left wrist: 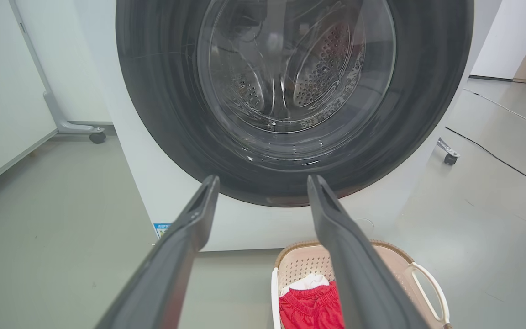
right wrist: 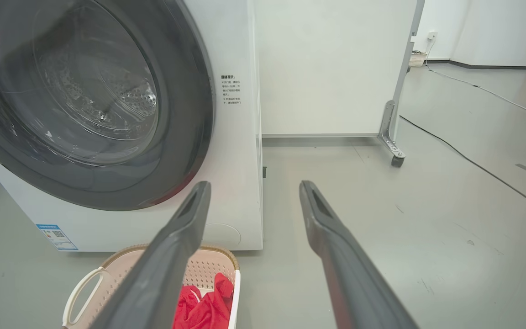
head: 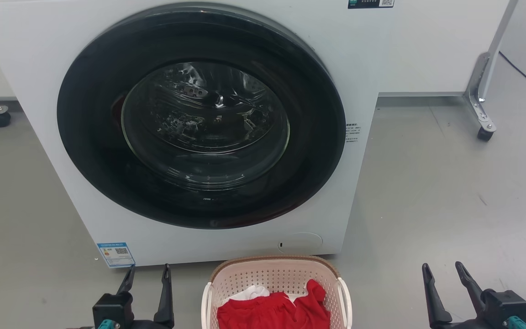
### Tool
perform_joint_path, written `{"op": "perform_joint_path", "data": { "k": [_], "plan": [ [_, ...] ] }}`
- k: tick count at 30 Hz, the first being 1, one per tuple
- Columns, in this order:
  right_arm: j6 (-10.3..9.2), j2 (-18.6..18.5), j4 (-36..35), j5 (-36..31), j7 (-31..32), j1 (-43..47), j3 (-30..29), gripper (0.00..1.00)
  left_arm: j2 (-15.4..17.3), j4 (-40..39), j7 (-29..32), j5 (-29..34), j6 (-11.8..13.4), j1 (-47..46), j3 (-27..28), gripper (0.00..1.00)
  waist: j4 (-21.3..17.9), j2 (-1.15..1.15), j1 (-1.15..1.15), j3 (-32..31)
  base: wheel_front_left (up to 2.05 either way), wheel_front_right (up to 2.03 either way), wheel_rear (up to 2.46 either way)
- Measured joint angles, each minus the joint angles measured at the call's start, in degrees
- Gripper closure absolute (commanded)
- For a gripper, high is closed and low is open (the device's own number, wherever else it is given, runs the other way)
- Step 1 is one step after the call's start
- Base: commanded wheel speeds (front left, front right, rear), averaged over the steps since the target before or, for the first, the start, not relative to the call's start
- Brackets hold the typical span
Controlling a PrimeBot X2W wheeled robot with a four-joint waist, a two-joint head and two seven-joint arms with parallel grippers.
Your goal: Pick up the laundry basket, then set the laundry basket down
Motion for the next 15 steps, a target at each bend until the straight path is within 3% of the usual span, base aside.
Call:
{"op": "perform_joint_path", "data": {
  "k": [15],
  "plan": [
    [-0.02,0.22,0.36,0.21,0.00,0.01,-0.62,0.00,-0.60,0.62,0.00,0.75,0.41,0.00,0.47,0.00,0.02,0.00,0.00,0.21,0.00,0.00,0.00]
  ]
}}
